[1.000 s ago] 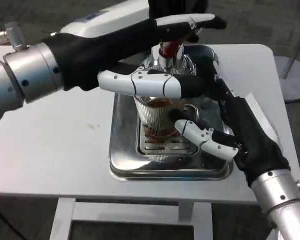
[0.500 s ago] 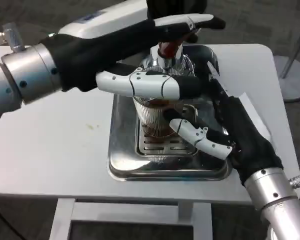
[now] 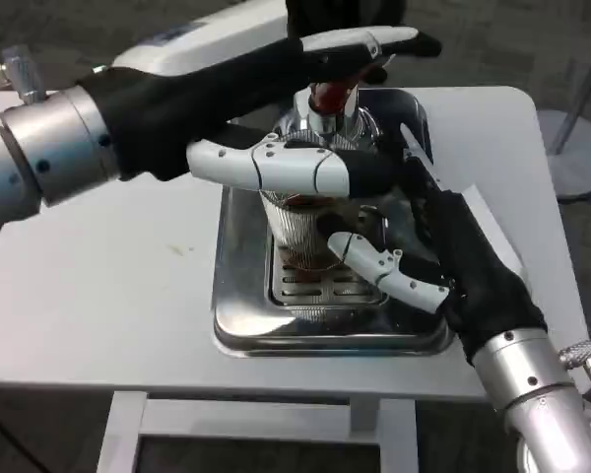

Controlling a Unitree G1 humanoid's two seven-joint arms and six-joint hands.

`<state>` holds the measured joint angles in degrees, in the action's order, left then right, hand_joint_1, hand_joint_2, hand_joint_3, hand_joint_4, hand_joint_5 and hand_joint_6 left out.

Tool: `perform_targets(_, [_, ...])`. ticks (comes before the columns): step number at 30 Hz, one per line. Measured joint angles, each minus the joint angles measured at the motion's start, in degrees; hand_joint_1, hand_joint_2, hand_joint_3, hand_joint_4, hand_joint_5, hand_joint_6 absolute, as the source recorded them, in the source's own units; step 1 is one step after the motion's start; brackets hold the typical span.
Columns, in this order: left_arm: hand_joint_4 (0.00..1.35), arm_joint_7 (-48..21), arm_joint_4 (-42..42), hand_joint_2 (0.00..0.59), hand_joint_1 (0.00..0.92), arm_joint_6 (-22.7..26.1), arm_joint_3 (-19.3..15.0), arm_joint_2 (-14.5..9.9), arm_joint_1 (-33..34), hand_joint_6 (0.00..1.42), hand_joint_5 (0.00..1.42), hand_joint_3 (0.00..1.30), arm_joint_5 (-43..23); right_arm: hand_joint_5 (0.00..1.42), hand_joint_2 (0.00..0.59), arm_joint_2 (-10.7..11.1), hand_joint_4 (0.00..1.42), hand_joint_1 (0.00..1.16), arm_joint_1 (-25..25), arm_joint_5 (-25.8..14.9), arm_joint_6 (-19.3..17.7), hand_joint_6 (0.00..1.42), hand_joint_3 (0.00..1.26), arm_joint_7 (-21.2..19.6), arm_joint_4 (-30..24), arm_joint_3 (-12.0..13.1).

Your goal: Grasp the cup under the faucet to collect the drink, then remove the cup.

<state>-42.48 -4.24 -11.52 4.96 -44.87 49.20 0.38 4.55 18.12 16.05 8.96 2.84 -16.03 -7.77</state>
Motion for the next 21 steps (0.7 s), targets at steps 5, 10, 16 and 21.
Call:
perform_targets(5, [0.04, 0.0, 0.0, 0.066, 0.0, 0.1, -0.2, -0.1, -0.2, 0.25, 0.15, 0.1, -0.3, 0.09, 0.268, -0.2, 0.04, 0.63, 0.7, 0.0, -0.1, 0.21, 0.03, 0.0, 0.3, -0.3])
perform_targets(10, [0.04, 0.0, -0.4, 0.061, 0.0, 0.4, -1.1, -0.3, -1.0, 0.27, 0.15, 0.1, -0.7, 0.1, 0.272, -0.8, 0.04, 0.62, 0.9, -0.1, -0.2, 0.21, 0.03, 0.0, 1.2, -0.5])
perform_targets(16, [0.04, 0.0, -0.7, 0.063, 0.0, 1.0, -2.1, -0.5, -1.8, 0.27, 0.15, 0.1, -2.1, 0.1, 0.274, -1.6, 0.04, 0.62, 1.2, -0.1, -0.3, 0.21, 0.03, -0.1, 2.2, -0.9])
perform_targets(21, [0.04, 0.0, -0.7, 0.062, 0.0, 1.2, -2.8, -0.5, -2.5, 0.27, 0.15, 0.1, -3.0, 0.1, 0.279, -1.7, 0.04, 0.6, 1.7, -0.1, -0.5, 0.23, 0.04, -0.2, 2.2, -1.2])
